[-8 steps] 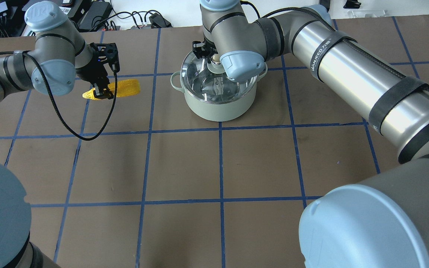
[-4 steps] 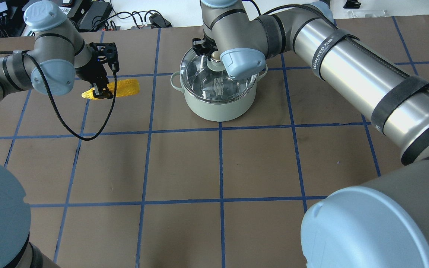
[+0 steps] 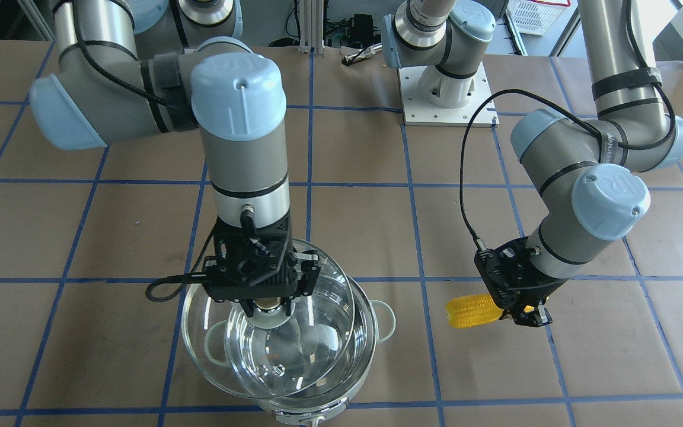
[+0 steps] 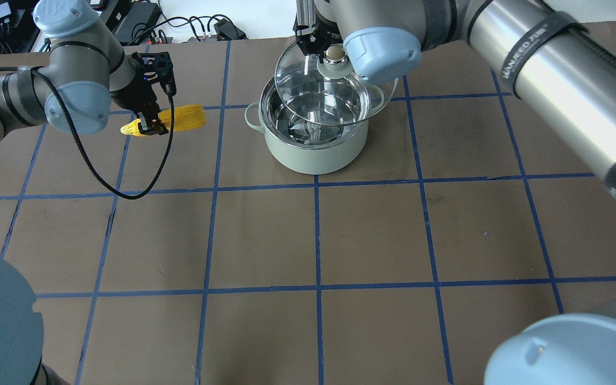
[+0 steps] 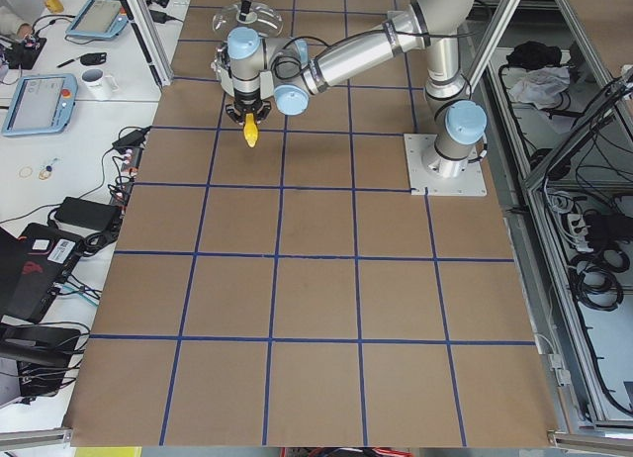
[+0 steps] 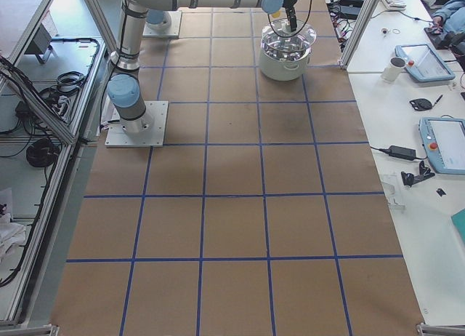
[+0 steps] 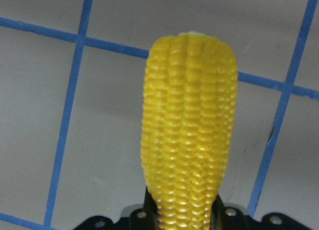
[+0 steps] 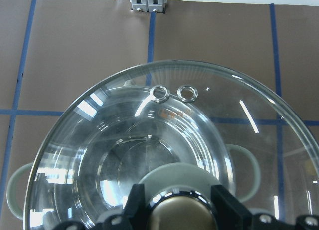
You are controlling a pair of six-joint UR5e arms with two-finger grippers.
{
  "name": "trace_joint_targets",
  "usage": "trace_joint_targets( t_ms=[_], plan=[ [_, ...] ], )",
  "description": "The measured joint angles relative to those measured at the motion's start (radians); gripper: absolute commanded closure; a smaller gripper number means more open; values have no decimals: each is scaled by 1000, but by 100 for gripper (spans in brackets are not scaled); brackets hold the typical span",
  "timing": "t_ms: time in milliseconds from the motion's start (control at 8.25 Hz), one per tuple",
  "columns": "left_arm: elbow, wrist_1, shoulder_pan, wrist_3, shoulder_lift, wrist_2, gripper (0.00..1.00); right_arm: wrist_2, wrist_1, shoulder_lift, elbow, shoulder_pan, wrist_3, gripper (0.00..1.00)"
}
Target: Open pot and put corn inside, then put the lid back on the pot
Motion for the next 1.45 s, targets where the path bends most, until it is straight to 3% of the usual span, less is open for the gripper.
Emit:
trace_joint_targets(
  t_ms=[364,606,970,1455],
  plan=[
    [0,129,-116,-161,43,6,100,38,237,-175,17,-123,-135,61],
    [0,240,-199,-214,56,8,100,41,384,-307,78,-188,-227,62],
    [0,377,-315,-342,42,7,100,33,423,-436,222,-211,-252,64],
    [5,409,-422,-343,-6,-2,100,38,439,-461,255,-211,-202,64]
  ],
)
